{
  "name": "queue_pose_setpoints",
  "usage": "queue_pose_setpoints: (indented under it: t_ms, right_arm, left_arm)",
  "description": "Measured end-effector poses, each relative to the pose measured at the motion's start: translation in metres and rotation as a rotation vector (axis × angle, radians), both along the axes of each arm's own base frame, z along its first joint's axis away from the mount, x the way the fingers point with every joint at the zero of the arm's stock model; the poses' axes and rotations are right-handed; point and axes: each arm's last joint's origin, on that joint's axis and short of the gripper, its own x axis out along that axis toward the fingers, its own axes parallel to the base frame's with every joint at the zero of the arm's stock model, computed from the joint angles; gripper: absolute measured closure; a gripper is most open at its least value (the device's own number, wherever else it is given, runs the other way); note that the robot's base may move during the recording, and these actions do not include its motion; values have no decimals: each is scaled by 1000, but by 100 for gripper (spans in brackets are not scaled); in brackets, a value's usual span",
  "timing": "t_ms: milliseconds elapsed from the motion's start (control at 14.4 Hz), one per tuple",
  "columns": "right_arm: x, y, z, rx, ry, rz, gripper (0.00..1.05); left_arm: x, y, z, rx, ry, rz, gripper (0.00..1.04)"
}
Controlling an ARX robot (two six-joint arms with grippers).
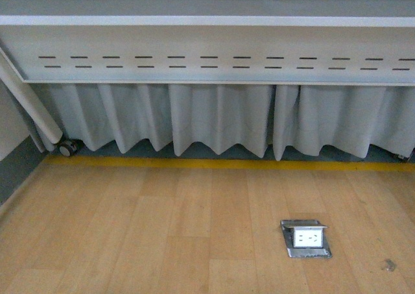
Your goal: Open oven
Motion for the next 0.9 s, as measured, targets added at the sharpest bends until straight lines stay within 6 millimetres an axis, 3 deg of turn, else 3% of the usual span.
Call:
queue_pose_setpoints:
  t_ms: [900]
  right_arm:
    - [0, 0, 0, 0, 0, 0, 6]
  left_arm:
    - [0, 0, 0, 0, 0, 0, 7]
